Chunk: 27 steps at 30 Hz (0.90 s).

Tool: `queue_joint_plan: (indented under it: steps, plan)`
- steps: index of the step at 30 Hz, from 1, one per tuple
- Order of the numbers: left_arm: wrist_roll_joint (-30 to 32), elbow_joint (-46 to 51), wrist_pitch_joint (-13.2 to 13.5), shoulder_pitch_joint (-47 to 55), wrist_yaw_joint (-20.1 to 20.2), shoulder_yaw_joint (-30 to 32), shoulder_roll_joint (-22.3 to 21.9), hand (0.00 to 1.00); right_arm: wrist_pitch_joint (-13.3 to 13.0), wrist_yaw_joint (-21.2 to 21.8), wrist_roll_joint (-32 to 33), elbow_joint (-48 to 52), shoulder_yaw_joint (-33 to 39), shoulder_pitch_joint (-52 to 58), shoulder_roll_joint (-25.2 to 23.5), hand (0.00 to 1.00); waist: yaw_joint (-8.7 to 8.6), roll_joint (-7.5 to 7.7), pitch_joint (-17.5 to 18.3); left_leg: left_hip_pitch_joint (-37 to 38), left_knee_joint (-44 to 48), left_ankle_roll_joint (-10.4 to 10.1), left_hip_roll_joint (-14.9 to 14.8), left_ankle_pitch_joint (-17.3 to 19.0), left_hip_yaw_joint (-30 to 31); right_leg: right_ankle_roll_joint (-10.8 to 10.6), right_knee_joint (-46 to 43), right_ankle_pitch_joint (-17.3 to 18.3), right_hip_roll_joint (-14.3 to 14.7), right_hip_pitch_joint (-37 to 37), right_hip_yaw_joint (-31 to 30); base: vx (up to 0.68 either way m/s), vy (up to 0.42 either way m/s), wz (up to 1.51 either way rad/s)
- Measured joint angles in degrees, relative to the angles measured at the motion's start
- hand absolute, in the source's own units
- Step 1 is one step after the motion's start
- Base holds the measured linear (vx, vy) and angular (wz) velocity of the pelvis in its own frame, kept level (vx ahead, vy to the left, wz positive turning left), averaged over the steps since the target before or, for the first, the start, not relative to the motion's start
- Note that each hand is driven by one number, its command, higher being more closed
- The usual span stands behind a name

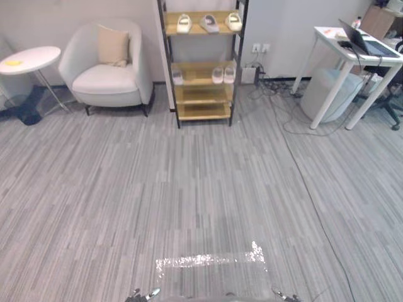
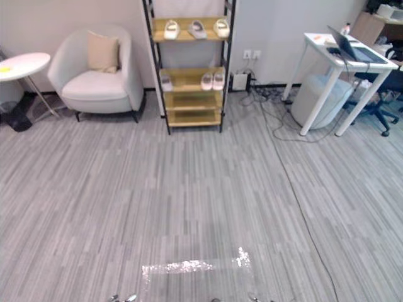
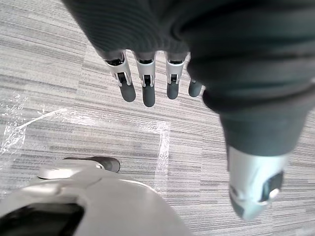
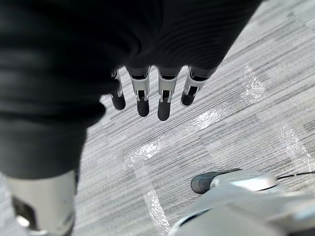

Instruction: Organize the slippers on the shoe rack

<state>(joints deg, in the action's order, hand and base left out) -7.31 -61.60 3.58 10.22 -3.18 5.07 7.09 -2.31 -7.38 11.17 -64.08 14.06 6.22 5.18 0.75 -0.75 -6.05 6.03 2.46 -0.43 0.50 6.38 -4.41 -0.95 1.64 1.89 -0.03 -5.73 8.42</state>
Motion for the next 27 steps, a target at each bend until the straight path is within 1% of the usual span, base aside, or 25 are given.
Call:
queue_joint_plan:
  steps: [4,8,13,15,20,27]
  plan:
    - [0.75,-0.49,0.06,-0.91,0.01,0.04,-0.18,0.00,0.00,0.03,-0.50,-0.01,1.42,-1.34,-0.38,0.00,0.04,-0.09,-0.36,0.74,-1.63,-0.58,-0.06,-0.38,0.13,-0.35,1.46,-0.25,0.23,-1.11,0.51,0.06,-0.022,0.04]
    - [1.29,-1.01,0.13,-1.54,0.01,0.03,-0.07,0.00,-0.02,0.07,-2.27,-0.01,1.40,-2.96,-0.59,0.00,0.16,0.12,-1.05,2.04,-2.44,-0.64,0.01,-0.42,0.04,-0.54,2.40,-0.37,0.28,-2.48,0.45,0.02,-0.002,0.00]
    - [1.62,-0.96,0.55,-1.92,0.03,-0.01,-0.09,0.00,-0.02,0.19,-2.89,-0.04,1.26,-4.20,-2.50,0.00,1.05,0.14,-1.33,2.06,-2.67,-0.64,0.11,-0.42,-0.07,-0.78,2.65,-0.48,0.20,-2.47,0.47,0.00,0.000,0.00]
    - [1.80,-0.97,0.70,-2.18,0.02,-0.03,-0.09,0.00,0.04,0.23,-4.43,-0.06,0.98,-4.27,-2.51,0.00,1.35,0.22,-1.45,2.10,-2.79,-0.63,0.13,-0.43,-0.08,-0.80,2.65,-0.47,0.19,-2.46,0.47,0.00,0.000,0.00]
    - [3.18,-0.96,0.74,-2.64,0.00,-0.03,-0.01,0.00,0.05,0.23,-4.50,-0.06,0.92,-4.67,-2.52,0.00,1.49,0.35,-2.31,2.42,-3.51,-0.60,0.14,-0.78,-0.12,-0.79,2.66,-0.47,0.19,-2.45,0.47,0.00,0.000,0.00]
    - [3.35,-0.96,0.74,-2.70,-0.06,-0.05,0.03,0.00,0.06,0.21,-4.49,-0.06,0.88,-4.71,-2.52,0.00,1.53,0.40,-2.36,2.41,-4.09,-0.57,0.18,-0.82,-0.03,-0.79,3.04,-0.47,0.21,-2.40,0.58,0.00,0.000,0.00]
